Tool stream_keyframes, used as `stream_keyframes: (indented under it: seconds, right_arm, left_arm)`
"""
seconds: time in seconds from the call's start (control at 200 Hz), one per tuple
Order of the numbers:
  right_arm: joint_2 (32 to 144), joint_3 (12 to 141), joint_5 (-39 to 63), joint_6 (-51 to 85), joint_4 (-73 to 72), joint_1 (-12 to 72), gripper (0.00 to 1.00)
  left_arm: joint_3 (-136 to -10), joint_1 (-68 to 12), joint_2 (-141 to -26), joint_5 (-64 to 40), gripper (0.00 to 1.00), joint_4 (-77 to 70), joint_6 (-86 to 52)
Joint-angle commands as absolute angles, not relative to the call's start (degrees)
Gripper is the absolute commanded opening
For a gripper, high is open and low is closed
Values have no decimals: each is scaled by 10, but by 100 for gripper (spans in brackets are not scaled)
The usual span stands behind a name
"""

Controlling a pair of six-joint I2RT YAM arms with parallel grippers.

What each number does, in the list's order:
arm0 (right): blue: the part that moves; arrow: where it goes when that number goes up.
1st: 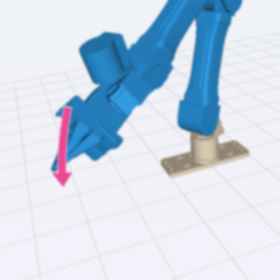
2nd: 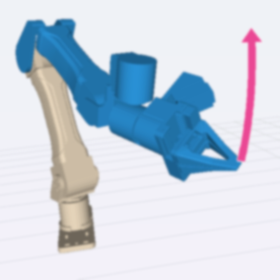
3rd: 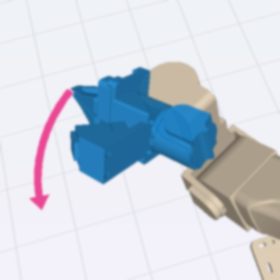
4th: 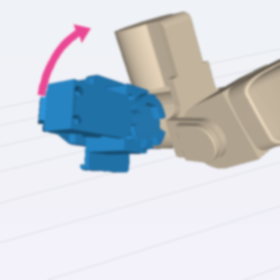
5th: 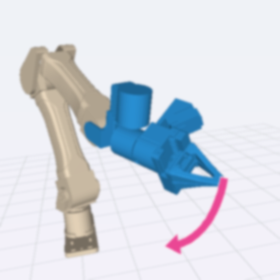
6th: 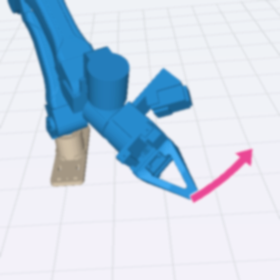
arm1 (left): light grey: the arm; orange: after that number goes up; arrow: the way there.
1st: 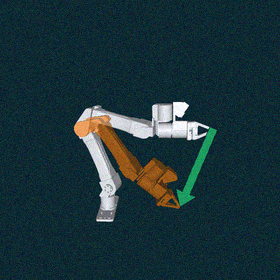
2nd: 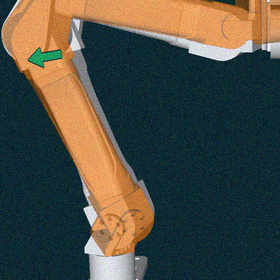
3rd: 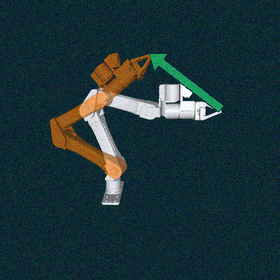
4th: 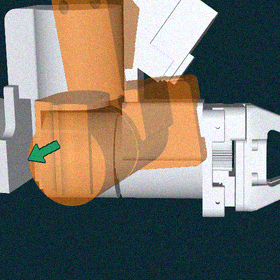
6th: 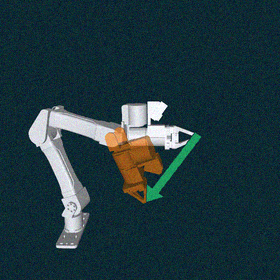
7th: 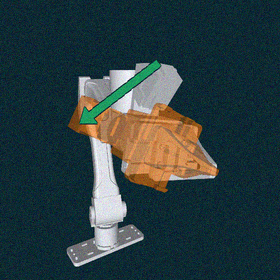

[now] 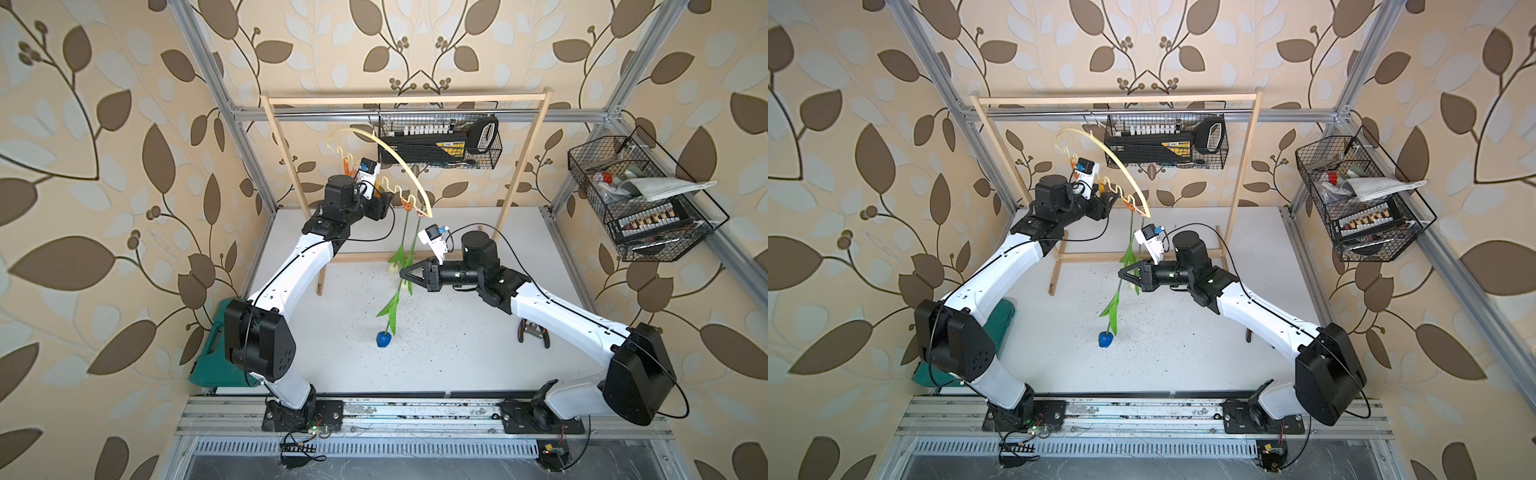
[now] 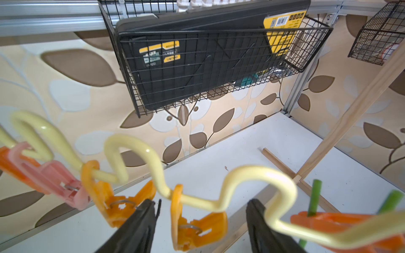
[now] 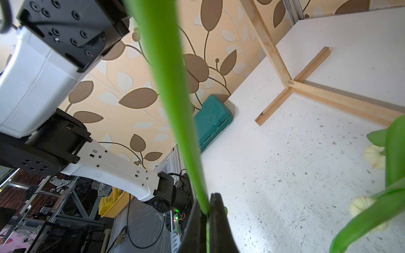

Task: Dry the flowers on a clothes hanger
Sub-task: Open the clamp at the hanger.

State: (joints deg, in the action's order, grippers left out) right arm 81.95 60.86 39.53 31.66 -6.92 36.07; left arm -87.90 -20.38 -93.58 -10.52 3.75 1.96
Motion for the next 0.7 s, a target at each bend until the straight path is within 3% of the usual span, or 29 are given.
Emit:
stream_keyframes:
  seconds: [0.0, 0.275, 0.695]
  right_arm:
    - [829, 631, 415, 327, -87, 359, 0]
    - [827, 631, 420, 328, -87, 358, 0]
    - [825, 631, 423, 330, -87, 355, 0]
  left_arm:
    - [-916, -209, -937, -99, 67, 41, 34]
    - [-931, -209, -947, -95, 57, 51, 36]
    - [-941, -213, -960, -93, 63, 54, 37]
